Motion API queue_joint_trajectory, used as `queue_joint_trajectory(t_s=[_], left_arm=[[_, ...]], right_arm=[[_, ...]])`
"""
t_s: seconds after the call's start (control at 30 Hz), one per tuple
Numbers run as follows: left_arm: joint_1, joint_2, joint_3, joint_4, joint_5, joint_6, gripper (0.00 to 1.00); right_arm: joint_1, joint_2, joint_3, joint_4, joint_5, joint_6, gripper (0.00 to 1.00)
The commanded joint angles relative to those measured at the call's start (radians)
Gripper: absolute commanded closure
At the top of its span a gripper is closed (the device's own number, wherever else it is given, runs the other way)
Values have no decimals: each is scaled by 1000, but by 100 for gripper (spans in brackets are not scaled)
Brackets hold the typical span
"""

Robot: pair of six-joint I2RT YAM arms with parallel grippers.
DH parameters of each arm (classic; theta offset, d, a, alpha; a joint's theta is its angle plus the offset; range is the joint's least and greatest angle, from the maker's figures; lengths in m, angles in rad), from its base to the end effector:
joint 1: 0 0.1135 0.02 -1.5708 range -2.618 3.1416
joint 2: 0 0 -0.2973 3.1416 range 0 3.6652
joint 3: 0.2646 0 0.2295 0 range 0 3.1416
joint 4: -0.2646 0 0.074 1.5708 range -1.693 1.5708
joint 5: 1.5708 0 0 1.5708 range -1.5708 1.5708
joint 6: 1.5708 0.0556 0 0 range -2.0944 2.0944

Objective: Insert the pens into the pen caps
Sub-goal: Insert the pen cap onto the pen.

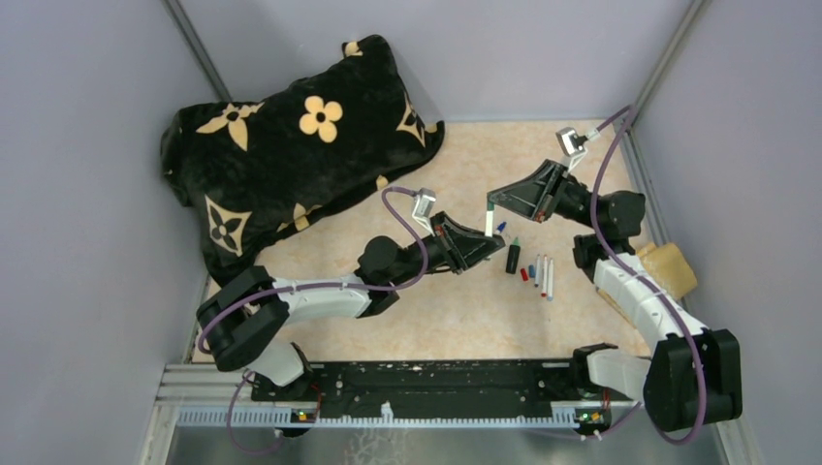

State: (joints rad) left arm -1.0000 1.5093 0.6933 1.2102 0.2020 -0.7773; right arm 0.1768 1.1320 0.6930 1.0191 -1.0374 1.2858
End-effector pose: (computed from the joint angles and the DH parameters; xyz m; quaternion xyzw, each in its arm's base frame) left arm 0.1613 -0.2718 0.3393 0.1447 0.5394 -0.6777 0.4784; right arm 0.1936 0.0832 0.3989 -0.1535 0.5806 0.6857 0.4113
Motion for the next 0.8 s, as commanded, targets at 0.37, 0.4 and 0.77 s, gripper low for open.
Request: queue_joint_trajectory(t_s=[0.37, 0.4, 0.77], left_arm=[[1, -9, 47, -80, -111, 254, 100], [0, -10, 45, -87, -116, 265, 100], [0, 9, 53, -115, -157, 275, 100]], right_arm=[[5, -43, 65, -220, -111, -293, 85], [2, -44, 71, -234, -112, -299, 85], [-2, -48, 187, -643, -98, -604, 78]])
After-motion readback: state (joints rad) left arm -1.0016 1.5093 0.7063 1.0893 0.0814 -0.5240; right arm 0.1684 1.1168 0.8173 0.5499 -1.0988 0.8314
